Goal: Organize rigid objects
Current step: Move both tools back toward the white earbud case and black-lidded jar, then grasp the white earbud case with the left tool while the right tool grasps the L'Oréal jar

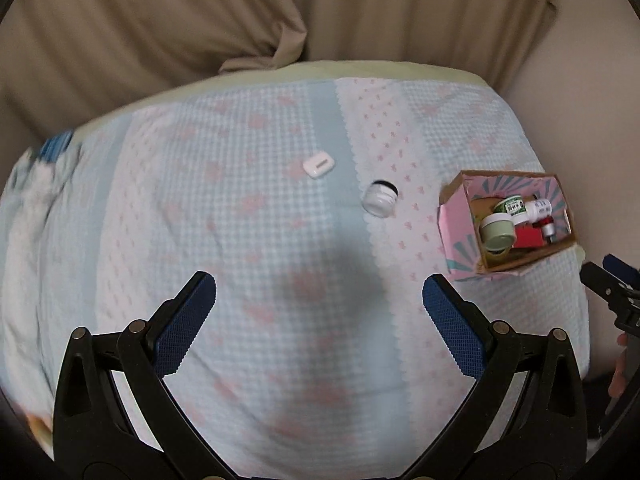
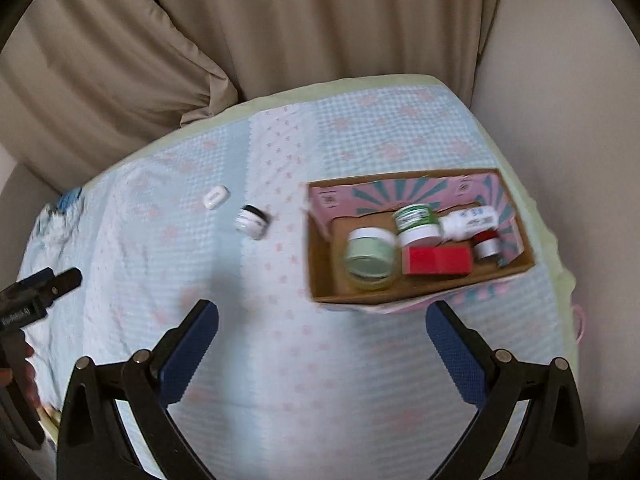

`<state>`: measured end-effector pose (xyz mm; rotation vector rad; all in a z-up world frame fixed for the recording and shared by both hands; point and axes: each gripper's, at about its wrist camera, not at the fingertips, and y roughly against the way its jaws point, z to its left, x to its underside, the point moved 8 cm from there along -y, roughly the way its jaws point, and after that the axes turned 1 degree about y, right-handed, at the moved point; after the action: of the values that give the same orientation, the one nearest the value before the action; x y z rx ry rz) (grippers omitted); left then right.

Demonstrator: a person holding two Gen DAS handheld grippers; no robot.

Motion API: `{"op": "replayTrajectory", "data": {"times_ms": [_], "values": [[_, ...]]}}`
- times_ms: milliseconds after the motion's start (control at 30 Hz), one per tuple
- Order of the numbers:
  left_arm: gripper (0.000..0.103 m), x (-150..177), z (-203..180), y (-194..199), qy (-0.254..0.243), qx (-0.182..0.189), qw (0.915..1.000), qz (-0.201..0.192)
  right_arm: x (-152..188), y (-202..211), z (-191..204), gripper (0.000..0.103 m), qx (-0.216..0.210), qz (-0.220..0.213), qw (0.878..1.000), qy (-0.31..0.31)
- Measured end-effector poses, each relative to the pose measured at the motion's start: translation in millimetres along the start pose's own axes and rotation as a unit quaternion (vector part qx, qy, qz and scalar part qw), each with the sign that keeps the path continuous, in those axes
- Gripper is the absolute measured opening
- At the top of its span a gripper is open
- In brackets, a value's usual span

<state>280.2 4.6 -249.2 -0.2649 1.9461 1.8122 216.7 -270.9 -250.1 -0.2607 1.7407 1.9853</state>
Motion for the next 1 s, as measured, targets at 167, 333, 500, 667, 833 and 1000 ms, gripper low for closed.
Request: {"op": "replayTrajectory", "data": {"times_ms": [167,333,500,667,833,1000], "values": [[0.103,-35,31,-25,-0.061,0.024,0.9978,0.006,-5,-11,51,0.103,0.008,0.003,0.999,-0.036],[0.103,-78,42,-74,-0.101,0.050,0.9933,0.027,-15,-49,91,0.103,-0.020,0.032,0.996,-0.082],[0.103,-110,38,-131,-0.148,0.050,0.9866,0.049,-35,-98,114,0.103,-0.032,0.054,0.992,-0.105],[0.103,-131,29,-201,-0.186,0.064,0.9770,0.081,-56,-154,121,0.103,-0.037,0.075,0.988,-0.130],[0.101,-135,12,-279,-0.230,0.074,0.9638,0.113,-71,-215,116,0.103,-0.032,0.098,0.982,-0.159],[0.086,-127,1,-337,-0.252,0.091,0.9526,0.145,-70,-278,106,0.096,-0.030,0.133,0.972,-0.189]]}}
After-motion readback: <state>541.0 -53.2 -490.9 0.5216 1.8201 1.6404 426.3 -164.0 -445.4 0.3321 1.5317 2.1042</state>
